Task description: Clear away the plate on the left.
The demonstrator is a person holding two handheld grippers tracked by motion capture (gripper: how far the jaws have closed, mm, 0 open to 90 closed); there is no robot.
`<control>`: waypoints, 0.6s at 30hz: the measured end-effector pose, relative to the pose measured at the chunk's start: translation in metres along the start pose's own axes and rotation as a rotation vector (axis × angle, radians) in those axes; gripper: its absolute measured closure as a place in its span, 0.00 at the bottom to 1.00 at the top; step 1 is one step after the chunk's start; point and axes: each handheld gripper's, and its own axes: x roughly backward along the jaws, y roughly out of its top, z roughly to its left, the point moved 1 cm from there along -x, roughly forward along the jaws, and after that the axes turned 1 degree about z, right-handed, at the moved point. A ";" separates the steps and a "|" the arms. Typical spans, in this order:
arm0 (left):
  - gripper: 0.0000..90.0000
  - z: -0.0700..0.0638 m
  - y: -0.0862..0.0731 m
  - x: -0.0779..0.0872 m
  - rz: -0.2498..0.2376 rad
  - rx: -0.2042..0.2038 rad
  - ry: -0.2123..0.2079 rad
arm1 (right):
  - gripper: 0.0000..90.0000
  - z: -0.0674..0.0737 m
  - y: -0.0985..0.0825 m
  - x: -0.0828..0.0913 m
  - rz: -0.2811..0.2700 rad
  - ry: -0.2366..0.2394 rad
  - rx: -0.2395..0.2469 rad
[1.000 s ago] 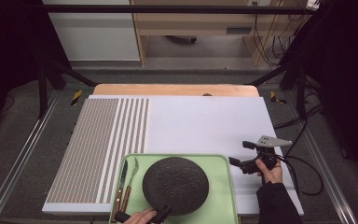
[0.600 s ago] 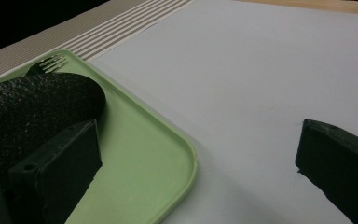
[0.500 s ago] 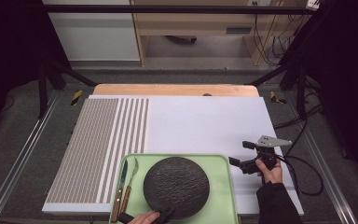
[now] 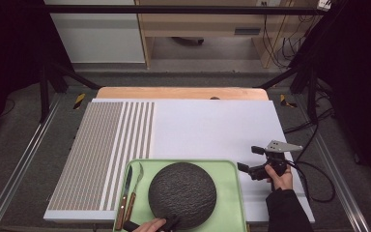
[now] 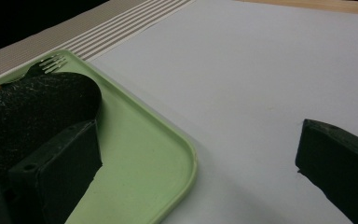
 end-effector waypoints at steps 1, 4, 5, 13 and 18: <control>0.75 0.000 0.000 0.000 0.002 -0.003 -0.002 | 0.00 0.000 0.000 0.000 0.000 0.000 0.000; 0.72 0.001 0.000 0.000 0.000 0.004 0.001 | 0.00 0.000 0.000 0.000 -0.001 -0.002 0.003; 0.69 0.001 0.000 0.000 -0.002 0.010 0.003 | 0.00 0.000 0.000 0.000 -0.001 -0.002 0.002; 0.51 0.008 -0.004 0.001 -0.012 0.094 -0.006 | 0.00 0.000 0.000 0.000 -0.001 -0.001 0.000; 0.38 0.015 -0.007 0.005 -0.041 0.195 -0.035 | 0.00 0.000 0.000 0.000 0.001 -0.001 0.000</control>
